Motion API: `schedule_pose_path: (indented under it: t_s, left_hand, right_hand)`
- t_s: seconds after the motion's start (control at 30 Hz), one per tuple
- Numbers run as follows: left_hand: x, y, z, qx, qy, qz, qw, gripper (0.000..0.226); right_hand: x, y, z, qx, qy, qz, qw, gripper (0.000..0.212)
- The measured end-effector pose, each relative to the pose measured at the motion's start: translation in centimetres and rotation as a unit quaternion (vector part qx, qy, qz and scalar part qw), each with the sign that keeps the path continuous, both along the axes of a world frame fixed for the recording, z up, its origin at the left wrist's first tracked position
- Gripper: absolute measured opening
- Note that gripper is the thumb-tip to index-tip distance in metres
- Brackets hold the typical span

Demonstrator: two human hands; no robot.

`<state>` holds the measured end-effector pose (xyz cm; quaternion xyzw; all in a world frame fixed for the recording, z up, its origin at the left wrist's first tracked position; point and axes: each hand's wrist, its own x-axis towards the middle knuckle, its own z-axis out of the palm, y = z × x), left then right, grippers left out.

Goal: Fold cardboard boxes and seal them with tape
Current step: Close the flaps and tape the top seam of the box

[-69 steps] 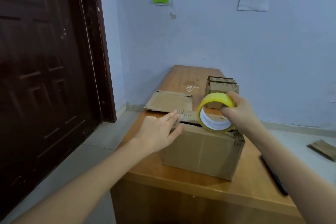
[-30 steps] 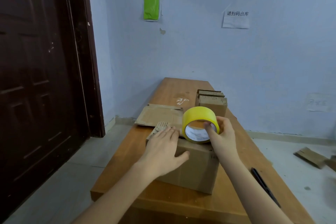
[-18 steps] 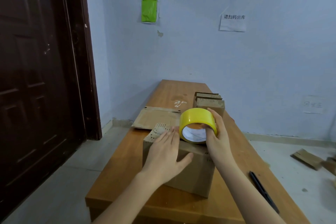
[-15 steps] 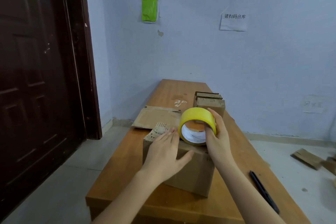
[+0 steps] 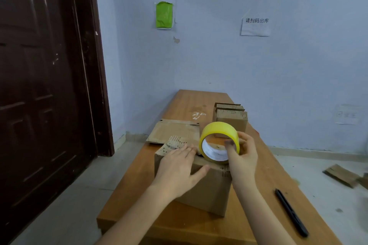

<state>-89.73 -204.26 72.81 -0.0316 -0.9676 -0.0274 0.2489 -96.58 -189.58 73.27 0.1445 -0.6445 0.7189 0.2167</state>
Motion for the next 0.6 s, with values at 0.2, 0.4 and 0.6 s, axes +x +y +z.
schedule_pose_path:
  t_s: [0.2,0.4,0.6]
  left_hand:
    - [-0.2,0.6,0.1,-0.034,-0.041,0.042,0.998,0.097]
    - [-0.8,2.3,0.3,-0.015,-0.011,-0.020,1.000,0.100]
    - [-0.2,1.5,-0.6,0.021,0.016,-0.015,1.000,0.092]
  right_hand:
    - [0.0,0.4,-0.9,0.062,-0.011,0.036,0.997,0.030]
    - [0.3,0.5,-0.1,0.019,0.015,0.042,0.999,0.051]
    - [0.3,-0.3,-0.4,0.049,0.006,0.031,0.998,0.047]
